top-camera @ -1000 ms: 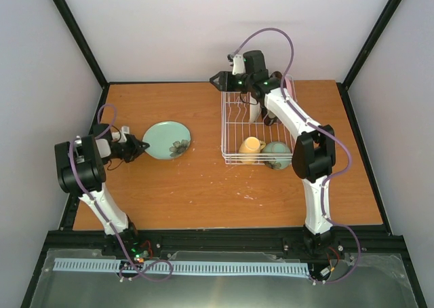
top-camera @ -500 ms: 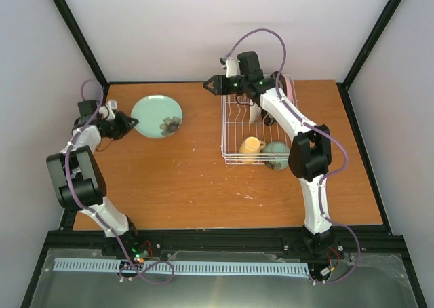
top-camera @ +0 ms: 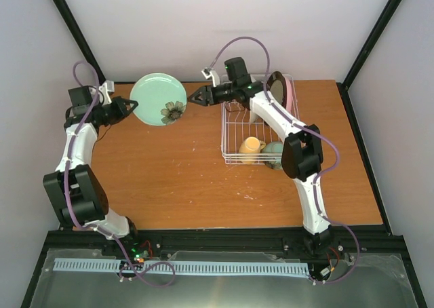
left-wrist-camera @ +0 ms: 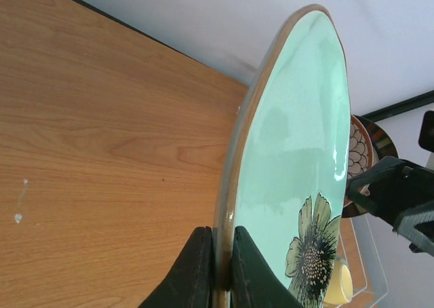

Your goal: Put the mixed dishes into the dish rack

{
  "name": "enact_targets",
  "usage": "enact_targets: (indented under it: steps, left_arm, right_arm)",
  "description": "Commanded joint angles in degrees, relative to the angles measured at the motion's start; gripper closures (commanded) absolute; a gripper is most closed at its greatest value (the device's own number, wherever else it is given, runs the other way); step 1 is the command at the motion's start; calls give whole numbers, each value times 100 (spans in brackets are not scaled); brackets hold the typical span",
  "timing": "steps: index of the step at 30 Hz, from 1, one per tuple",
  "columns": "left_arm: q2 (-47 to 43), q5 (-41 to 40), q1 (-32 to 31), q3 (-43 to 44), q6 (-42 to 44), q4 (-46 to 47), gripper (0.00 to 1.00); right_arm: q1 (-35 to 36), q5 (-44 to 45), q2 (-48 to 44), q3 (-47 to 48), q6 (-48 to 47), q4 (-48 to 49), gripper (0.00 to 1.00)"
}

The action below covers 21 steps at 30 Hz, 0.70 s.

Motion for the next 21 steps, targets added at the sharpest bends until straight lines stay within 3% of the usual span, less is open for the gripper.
enact_targets:
  steps: [1,11,21]
  left_arm:
    - [-418,658,-73,-37,-181,487,99]
    - [-888,839,-148,-581,-384,835,99]
    - [-959,703,-143,-382,146,204,99]
  right_arm:
    - [275,-480,78,101,23,-22,45]
    - [671,-426,406,645,-94,-399,46]
    - [674,-25,425,915,-398,-931,46]
